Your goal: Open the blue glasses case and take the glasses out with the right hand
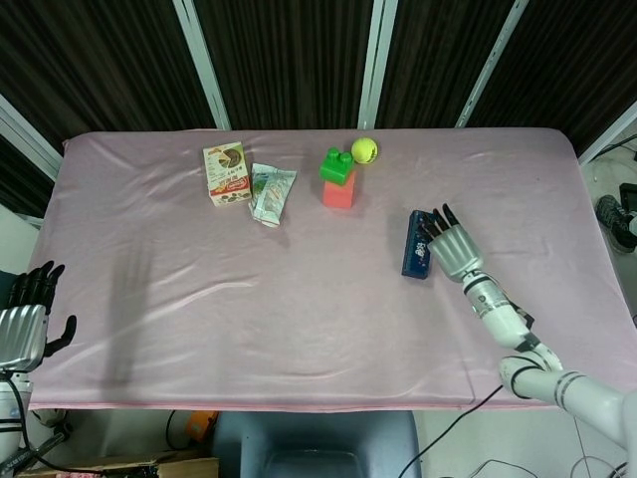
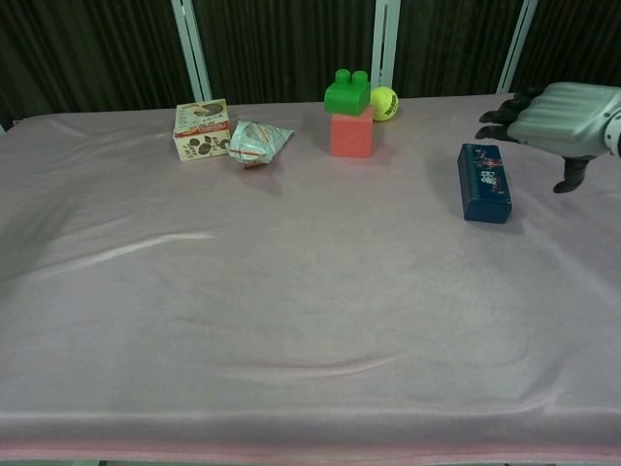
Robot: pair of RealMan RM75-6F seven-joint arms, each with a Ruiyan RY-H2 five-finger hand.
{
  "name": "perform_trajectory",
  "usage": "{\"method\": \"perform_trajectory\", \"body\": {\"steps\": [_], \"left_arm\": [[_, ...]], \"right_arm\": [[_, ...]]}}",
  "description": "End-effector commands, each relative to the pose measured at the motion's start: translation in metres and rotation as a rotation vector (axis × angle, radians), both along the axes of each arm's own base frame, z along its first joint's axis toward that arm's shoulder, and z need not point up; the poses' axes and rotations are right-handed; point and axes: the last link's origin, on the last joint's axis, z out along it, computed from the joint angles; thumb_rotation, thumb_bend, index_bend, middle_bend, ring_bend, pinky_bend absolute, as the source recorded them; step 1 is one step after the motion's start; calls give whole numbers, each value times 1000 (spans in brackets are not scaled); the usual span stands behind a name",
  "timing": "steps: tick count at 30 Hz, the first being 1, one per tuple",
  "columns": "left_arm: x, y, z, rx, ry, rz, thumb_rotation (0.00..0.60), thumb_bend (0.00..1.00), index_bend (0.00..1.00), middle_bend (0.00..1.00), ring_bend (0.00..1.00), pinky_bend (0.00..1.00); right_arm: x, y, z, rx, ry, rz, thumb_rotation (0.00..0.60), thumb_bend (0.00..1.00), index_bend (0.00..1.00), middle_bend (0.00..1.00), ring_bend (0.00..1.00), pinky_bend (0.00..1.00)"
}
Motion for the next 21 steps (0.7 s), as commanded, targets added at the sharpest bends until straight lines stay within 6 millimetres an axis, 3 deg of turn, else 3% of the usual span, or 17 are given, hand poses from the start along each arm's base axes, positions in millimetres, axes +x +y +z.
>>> {"method": "perform_trajectory", "body": {"steps": [1, 5, 11, 16, 21], "left_arm": [[-5, 2, 5, 5, -11, 28, 600, 410, 0, 0, 0, 17], [-8, 4, 8, 9, -17, 45, 600, 409, 0, 0, 0, 17], [-7, 2, 10, 17, -25, 37, 600, 409, 0, 0, 0, 17], [-8, 1, 13, 24, -29, 37, 600, 408, 0, 0, 0, 17], [-10, 0, 15, 31, -33, 39, 600, 409, 0, 0, 0, 17]], "right_arm": [[8, -11, -24, 47, 12, -5, 600, 304, 0, 0, 0, 0], [13, -18, -40, 74, 11, 0, 600, 304, 0, 0, 0, 0], [15, -20, -47, 92, 14, 8, 600, 343, 35, 0, 0, 0], [25, -22, -53, 110, -33, 13, 600, 588, 431, 0, 0, 0], [37, -24, -62, 124, -66, 18, 600, 676, 599, 32, 0, 0]]}}
